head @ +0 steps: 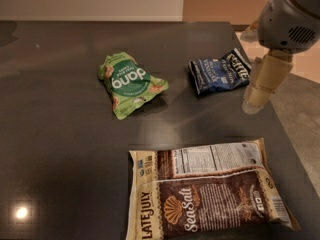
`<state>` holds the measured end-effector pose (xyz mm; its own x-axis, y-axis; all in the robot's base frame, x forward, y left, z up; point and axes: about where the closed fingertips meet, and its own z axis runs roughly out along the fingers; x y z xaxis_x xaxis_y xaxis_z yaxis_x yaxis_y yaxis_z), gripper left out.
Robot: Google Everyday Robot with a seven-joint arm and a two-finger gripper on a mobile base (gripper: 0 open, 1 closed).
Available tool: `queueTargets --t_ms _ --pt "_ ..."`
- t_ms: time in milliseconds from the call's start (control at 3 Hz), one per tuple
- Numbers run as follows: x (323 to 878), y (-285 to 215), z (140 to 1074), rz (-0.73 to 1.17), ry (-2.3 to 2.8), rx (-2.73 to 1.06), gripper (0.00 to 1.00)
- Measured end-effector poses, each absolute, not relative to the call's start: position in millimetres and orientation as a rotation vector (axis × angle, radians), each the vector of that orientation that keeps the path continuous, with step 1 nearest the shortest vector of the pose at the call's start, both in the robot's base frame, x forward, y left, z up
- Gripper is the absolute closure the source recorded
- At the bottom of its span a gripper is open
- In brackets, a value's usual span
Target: Move green rice chip bag near brown chip bag
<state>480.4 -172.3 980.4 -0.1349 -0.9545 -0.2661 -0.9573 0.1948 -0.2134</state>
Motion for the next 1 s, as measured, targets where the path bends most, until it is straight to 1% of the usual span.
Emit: queueTargets --t_ms 1000 --pt "567 -101 960 0.031 2.035 -1.824 0.0"
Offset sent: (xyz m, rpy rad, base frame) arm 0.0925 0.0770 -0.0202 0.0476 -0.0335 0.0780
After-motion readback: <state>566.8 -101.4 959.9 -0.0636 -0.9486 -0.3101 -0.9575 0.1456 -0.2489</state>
